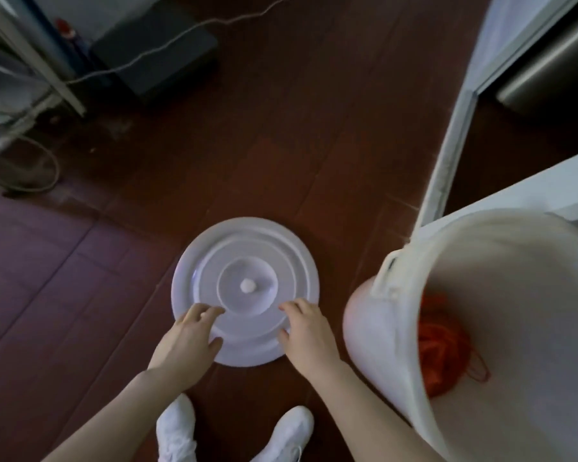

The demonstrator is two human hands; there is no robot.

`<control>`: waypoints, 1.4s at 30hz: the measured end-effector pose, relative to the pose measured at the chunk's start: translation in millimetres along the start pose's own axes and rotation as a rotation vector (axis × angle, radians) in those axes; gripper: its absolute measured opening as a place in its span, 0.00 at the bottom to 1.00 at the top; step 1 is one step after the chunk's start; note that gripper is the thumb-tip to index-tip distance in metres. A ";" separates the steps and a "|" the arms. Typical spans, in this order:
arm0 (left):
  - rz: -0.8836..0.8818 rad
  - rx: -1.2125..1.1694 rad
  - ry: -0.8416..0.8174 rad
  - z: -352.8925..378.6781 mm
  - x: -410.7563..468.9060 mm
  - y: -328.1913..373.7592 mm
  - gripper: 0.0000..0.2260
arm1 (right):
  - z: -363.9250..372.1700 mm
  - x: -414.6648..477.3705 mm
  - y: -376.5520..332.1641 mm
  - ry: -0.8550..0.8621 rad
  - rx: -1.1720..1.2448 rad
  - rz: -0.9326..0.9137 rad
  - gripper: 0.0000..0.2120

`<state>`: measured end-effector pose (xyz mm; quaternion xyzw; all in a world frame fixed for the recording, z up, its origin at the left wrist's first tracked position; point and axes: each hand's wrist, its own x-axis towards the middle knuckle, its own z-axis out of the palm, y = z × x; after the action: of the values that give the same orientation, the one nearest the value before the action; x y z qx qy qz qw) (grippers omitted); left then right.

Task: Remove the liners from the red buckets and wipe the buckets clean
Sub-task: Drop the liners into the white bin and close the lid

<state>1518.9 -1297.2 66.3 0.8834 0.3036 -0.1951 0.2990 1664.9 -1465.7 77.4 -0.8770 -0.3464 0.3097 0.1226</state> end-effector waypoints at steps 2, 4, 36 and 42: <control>-0.014 0.009 -0.017 19.4 13.0 -30.6 0.24 | 30.1 22.4 -1.1 -0.038 -0.010 0.016 0.21; -0.031 0.024 -0.035 40.5 30.9 -60.7 0.25 | 61.6 47.4 0.2 -0.072 -0.024 0.017 0.22; 0.080 0.160 0.159 163.0 175.7 -192.0 0.24 | 256.2 226.6 44.4 -0.059 -0.330 -0.020 0.14; 0.135 0.167 0.262 38.3 98.7 -147.4 0.22 | 140.5 166.0 -40.3 0.023 -0.239 -0.035 0.14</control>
<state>1489.4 -1186.6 -74.6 0.9413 0.2629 -0.0822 0.1950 1649.6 -1322.8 -90.7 -0.8827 -0.3947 0.2537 0.0266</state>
